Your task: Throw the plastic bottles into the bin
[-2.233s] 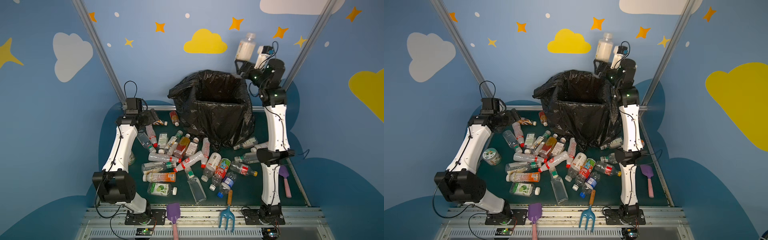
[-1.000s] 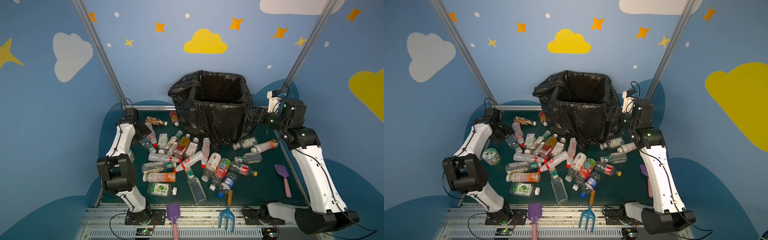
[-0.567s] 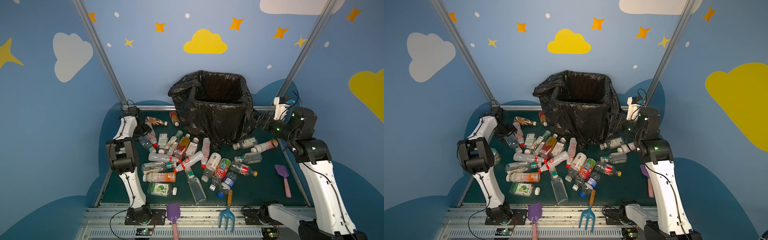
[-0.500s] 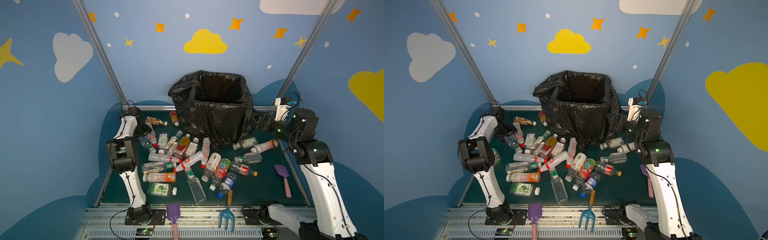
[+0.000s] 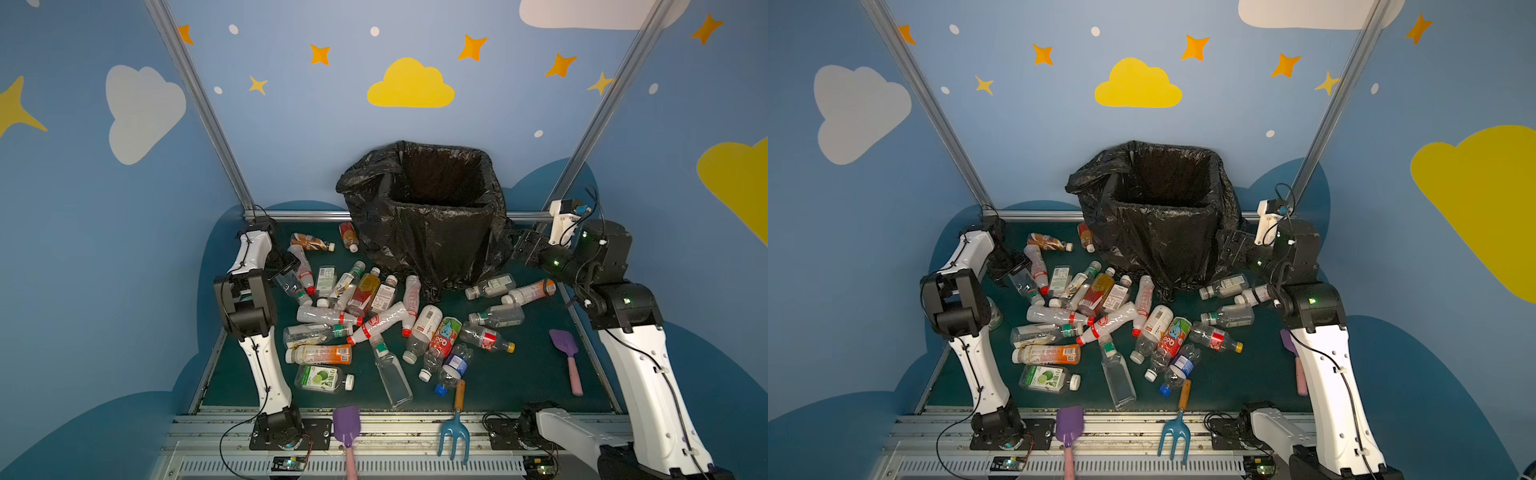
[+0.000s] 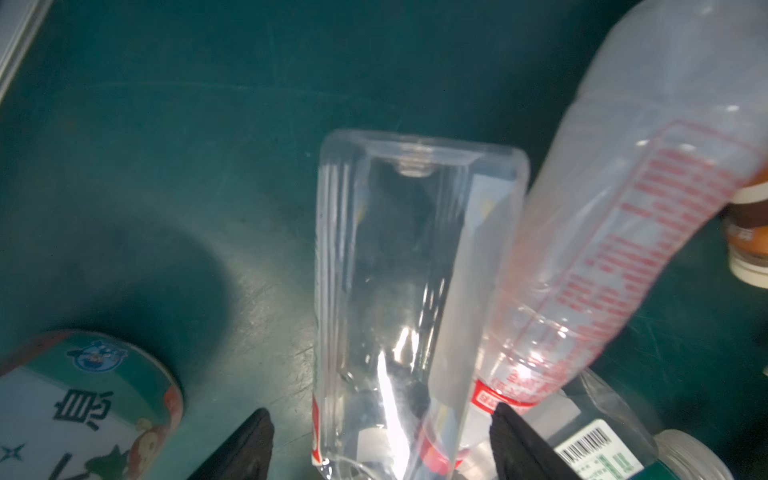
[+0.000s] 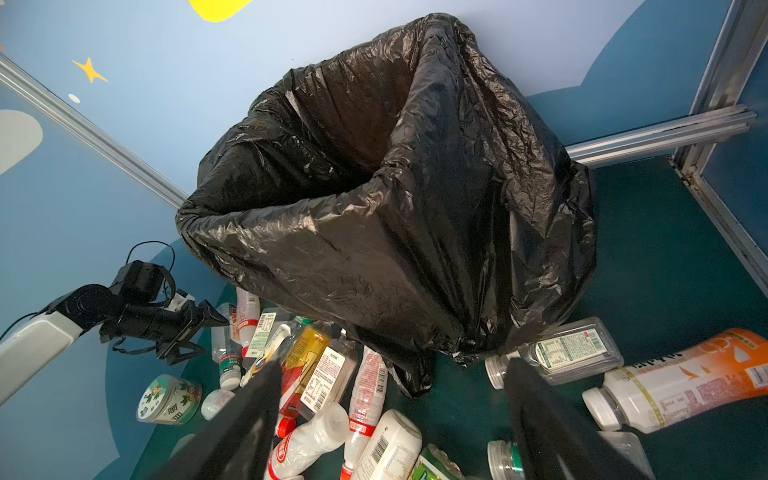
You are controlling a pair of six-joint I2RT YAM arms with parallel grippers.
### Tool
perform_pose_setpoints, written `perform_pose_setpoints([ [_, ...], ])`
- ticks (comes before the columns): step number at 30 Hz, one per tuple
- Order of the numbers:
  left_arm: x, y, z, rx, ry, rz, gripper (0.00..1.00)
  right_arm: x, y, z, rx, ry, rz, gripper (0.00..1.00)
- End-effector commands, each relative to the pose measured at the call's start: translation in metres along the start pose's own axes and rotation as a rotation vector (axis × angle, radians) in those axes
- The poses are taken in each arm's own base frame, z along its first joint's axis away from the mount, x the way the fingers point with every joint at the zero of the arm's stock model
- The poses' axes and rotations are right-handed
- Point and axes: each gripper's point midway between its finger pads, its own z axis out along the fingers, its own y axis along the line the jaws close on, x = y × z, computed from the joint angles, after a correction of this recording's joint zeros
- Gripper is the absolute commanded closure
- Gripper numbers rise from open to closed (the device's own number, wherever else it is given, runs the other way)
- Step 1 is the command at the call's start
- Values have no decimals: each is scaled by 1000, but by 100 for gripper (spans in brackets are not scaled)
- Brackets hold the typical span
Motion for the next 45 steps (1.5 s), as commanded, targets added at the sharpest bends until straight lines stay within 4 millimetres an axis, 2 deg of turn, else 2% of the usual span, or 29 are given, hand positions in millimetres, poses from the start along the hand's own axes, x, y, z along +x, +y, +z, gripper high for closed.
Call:
perform_pose_setpoints([
  [1,-4,4,4,-25,8,11,17,-6,-1,2,7,-19,8,17],
  [11,-7,5,23,-51,32,22,19,-5,-4,8,13,-15,26,17],
  [18,-11,1,27,-34,19,36,37,-6,-7,8,28,-21,31,17],
  [22,-13,-1,25,-20,12,46,50,-7,-10,6,46,-31,31,17],
  [25,-14,-3,17,2,0,46,51,-8,-11,4,53,-43,33,17],
  [30,-20,-13,-26,76,-75,46,51,-11,-12,1,61,-56,37,17],
  [36,-26,-31,-110,233,-212,61,53,-13,-11,1,61,-62,46,17],
  [40,-23,-52,-177,400,-323,93,54,-15,-11,1,61,-69,48,17],
  [43,-18,-74,-240,566,-468,131,53,-16,-10,2,59,-68,51,17],
  [45,-6,-94,-288,697,-581,196,53,-18,-9,3,55,-68,54,17],
])
